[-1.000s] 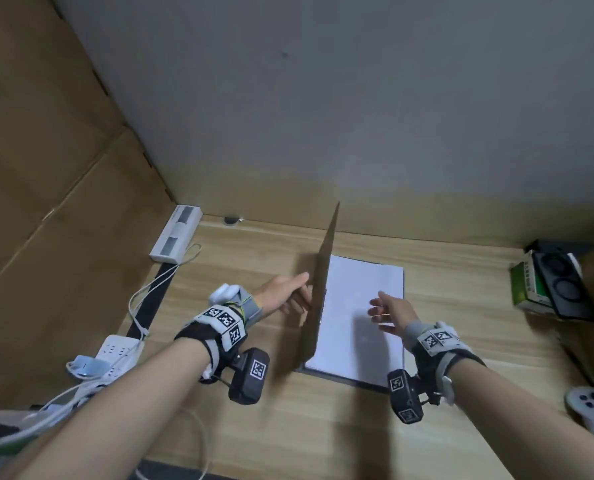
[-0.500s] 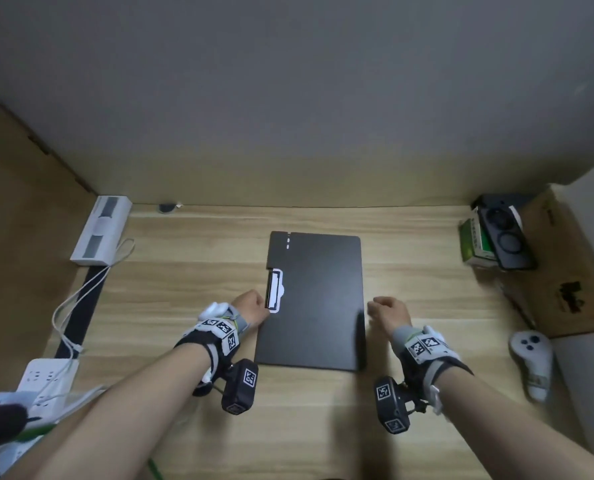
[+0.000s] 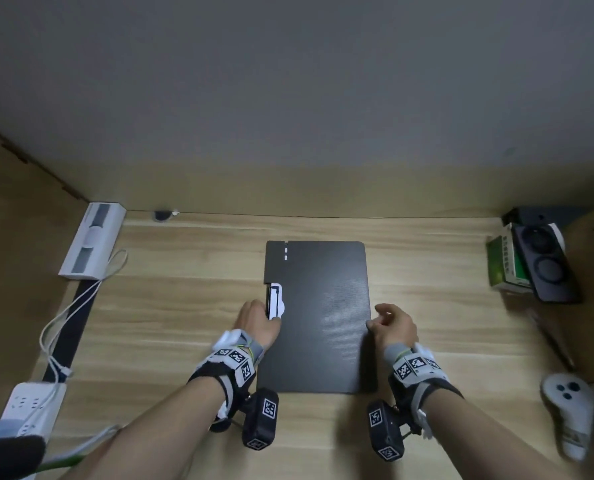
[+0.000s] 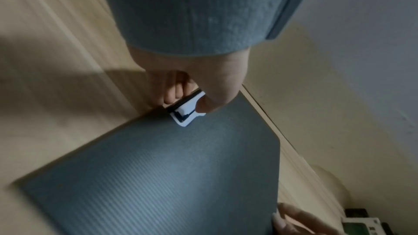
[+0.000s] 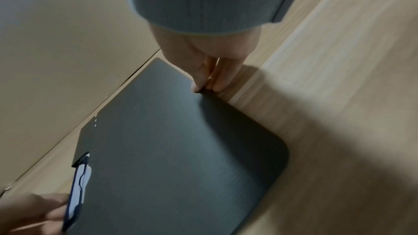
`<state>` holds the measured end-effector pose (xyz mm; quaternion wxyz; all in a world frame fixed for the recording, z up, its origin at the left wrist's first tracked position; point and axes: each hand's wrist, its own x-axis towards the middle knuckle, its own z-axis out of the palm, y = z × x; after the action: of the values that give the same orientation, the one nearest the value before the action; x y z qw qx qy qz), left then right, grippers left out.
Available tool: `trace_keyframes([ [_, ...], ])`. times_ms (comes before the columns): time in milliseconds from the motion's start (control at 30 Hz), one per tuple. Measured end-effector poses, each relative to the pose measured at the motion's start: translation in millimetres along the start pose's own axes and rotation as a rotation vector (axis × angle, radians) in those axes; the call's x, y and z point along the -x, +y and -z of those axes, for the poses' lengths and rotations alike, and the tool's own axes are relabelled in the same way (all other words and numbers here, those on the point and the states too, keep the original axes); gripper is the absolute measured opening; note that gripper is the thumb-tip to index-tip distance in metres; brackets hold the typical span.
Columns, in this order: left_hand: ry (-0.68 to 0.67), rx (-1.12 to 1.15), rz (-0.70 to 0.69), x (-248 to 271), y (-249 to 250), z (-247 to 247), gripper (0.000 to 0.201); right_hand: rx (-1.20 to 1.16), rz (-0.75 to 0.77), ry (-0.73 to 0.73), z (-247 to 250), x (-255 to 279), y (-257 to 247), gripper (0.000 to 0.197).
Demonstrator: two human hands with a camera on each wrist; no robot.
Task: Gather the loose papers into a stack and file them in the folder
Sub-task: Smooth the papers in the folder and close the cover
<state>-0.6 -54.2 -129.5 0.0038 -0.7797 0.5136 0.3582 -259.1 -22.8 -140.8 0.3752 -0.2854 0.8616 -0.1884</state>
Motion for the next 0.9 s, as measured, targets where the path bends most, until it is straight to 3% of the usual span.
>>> trace_keyframes([
  [267, 0.007, 0.129, -0.006, -40.1, 34.3, 10.3, 0.04, -0.023, -0.021, 0.018, -3.8, -32.2, -29.4, 0.019],
  [900, 0.064, 0.211, -0.076, -58.8, 37.6, 4.7, 0.018, -0.164, -0.01, 0.056, -12.0, -57.2, -45.9, 0.011],
])
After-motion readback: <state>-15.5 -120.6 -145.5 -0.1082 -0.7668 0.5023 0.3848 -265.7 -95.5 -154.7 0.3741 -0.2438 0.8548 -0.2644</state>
